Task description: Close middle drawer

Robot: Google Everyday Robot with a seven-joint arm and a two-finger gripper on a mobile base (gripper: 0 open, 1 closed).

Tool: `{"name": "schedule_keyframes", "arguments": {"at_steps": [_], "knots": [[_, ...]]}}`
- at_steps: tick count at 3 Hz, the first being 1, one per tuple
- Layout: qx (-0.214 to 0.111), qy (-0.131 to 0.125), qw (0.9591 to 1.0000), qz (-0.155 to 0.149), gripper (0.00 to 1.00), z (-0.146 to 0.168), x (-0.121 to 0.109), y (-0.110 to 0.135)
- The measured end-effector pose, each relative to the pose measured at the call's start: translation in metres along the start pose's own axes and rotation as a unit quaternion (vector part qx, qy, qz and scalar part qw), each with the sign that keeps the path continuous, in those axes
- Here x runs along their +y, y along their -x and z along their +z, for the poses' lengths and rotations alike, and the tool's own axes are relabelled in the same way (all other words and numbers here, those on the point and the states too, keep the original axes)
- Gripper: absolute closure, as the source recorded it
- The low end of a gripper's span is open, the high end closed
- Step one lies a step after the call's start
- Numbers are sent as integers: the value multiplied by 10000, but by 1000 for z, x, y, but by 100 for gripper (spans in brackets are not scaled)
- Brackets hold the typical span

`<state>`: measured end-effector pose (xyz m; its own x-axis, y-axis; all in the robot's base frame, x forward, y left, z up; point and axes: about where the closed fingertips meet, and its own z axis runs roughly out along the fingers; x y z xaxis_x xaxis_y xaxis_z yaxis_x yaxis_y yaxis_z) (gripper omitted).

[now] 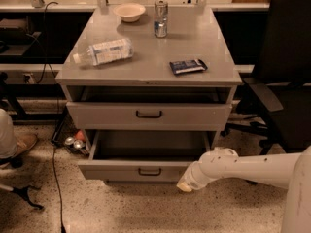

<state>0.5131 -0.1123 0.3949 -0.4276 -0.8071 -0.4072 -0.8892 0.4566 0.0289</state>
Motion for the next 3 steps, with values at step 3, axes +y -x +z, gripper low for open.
{"name": "schedule_keyframes", "arguments": {"at_steps": [3], "knots": [[-698, -425, 9912, -1037, 100, 28, -79, 47]]}}
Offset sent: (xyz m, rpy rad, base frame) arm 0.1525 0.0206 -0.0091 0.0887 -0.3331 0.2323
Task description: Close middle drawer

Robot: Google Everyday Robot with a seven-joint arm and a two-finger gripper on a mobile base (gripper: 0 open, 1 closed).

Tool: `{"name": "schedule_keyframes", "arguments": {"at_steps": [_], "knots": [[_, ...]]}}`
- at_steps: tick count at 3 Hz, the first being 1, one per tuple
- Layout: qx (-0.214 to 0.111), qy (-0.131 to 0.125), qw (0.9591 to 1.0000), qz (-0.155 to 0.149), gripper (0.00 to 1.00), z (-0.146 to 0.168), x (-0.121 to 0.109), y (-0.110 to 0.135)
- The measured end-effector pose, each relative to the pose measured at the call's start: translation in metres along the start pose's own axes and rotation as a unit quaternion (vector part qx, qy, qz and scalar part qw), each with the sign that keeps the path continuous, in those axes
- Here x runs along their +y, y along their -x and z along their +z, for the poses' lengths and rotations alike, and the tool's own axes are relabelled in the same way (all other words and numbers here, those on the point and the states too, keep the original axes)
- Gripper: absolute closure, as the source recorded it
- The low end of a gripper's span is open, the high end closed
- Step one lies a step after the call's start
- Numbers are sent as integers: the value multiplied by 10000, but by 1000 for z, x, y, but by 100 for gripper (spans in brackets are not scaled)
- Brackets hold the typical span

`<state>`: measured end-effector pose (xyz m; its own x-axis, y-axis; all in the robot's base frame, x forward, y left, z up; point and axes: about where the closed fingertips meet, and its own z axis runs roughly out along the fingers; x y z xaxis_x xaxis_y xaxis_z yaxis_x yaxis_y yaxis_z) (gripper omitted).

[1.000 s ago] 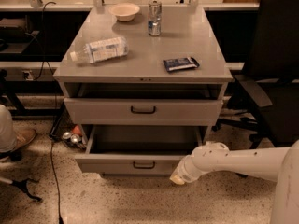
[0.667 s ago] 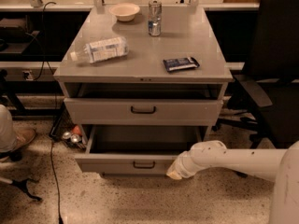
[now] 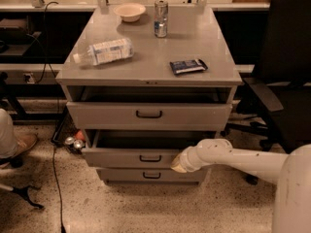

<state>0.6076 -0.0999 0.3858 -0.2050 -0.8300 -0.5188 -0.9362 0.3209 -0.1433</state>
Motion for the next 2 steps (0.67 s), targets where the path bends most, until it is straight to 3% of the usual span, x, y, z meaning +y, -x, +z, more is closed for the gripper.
{"name": "schedule_keyframes", "arguments": {"at_steps": [2], "knots": [[-205, -382, 9981, -429, 100, 7, -45, 14]]}}
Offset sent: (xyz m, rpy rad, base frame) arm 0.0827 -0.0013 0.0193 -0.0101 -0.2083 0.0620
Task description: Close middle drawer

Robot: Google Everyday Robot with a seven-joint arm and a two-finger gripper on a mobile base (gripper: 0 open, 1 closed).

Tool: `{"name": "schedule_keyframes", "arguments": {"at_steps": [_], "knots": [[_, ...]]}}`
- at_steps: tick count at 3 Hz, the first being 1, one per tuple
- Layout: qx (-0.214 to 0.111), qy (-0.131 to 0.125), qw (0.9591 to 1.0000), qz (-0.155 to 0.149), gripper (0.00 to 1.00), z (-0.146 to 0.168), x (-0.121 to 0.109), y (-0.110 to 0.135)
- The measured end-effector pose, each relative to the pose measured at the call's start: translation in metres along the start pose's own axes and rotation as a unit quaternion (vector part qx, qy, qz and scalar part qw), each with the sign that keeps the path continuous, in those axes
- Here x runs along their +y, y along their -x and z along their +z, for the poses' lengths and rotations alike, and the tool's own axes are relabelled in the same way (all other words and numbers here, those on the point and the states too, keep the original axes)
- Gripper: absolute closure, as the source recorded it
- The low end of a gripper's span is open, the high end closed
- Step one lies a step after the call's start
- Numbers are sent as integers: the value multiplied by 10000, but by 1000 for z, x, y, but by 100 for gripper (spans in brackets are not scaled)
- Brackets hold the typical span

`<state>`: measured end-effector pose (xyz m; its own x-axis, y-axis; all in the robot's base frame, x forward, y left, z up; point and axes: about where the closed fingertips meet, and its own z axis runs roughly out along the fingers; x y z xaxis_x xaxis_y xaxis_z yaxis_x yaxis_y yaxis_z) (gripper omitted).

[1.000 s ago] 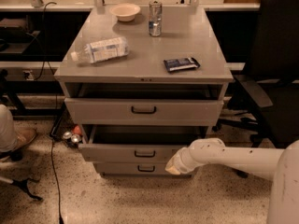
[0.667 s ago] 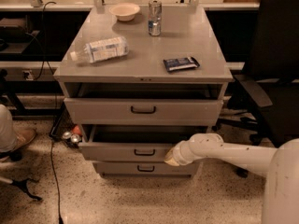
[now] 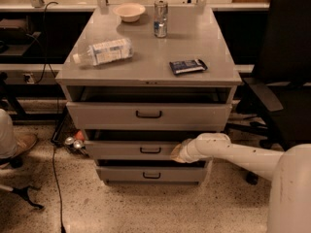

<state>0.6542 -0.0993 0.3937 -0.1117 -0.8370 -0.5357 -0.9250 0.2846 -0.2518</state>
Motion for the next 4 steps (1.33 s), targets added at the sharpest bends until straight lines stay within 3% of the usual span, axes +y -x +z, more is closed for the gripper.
{"name": "schedule_keyframes", "arguments": {"at_steps": [1, 4], "knots": [[50, -162, 9998, -136, 100, -6, -11, -3], [51, -162, 9998, -136, 100, -6, -9, -2]]}}
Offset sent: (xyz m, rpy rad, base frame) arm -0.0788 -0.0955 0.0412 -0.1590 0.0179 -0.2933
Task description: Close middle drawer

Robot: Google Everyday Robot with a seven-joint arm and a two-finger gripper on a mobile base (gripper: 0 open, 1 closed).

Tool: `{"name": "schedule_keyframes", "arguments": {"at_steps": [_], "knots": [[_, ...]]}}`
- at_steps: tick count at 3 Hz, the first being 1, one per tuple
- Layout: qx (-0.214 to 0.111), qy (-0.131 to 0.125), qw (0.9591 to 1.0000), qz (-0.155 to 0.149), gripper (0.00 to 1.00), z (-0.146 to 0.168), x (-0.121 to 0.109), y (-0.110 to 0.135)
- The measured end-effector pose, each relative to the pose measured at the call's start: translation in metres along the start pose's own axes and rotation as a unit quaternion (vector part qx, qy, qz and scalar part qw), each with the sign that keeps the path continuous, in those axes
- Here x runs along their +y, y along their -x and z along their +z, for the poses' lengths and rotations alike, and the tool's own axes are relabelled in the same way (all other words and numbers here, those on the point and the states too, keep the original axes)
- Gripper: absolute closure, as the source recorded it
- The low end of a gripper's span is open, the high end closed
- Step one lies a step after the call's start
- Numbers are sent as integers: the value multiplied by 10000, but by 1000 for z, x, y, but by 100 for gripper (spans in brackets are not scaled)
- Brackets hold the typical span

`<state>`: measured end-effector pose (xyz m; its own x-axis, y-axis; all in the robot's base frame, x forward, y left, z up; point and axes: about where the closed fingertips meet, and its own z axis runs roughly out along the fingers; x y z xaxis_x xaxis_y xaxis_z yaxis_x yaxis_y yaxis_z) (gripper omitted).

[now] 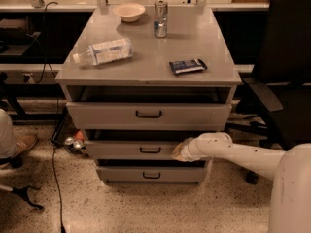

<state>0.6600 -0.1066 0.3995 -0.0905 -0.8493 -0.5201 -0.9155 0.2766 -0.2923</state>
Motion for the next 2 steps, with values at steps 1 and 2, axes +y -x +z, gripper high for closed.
{"name": "schedule_keyframes", "arguments": {"at_steps": [1, 2], "knots": [[0, 0, 10000, 0, 100, 0, 0, 0], [0, 1, 10000, 0, 79, 0, 0, 0]]}}
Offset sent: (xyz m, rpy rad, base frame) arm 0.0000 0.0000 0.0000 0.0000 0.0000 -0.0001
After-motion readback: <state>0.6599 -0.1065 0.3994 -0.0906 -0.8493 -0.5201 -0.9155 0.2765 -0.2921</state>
